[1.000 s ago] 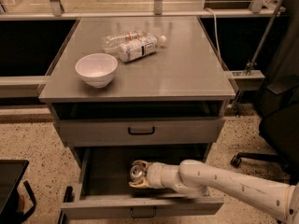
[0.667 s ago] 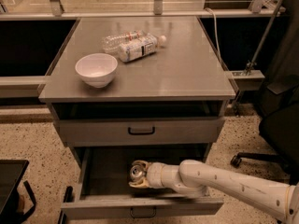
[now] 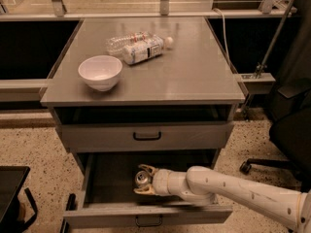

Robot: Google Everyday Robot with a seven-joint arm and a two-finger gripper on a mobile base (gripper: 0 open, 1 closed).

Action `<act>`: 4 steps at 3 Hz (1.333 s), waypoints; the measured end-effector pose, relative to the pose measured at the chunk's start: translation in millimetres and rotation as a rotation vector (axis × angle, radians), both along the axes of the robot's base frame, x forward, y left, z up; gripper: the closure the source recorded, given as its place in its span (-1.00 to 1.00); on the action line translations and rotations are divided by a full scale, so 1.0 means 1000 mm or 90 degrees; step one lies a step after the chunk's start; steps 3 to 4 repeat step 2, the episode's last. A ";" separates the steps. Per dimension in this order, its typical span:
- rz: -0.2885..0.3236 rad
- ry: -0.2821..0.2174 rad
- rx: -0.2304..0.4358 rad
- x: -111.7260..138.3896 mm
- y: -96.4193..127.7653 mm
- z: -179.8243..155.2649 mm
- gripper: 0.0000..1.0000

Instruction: Place 7up can into middle drawer

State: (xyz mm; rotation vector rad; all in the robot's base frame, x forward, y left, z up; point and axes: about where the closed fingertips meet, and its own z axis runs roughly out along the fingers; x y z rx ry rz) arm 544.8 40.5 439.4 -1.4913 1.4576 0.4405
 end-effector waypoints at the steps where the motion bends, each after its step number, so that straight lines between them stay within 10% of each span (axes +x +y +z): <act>1: 0.000 0.000 0.000 0.000 0.000 0.000 -1.00; 4: 0.000 0.000 0.000 0.000 0.000 0.000 -1.00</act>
Offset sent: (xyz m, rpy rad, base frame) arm 0.0000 0.0000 0.0000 0.0000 0.0000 0.0000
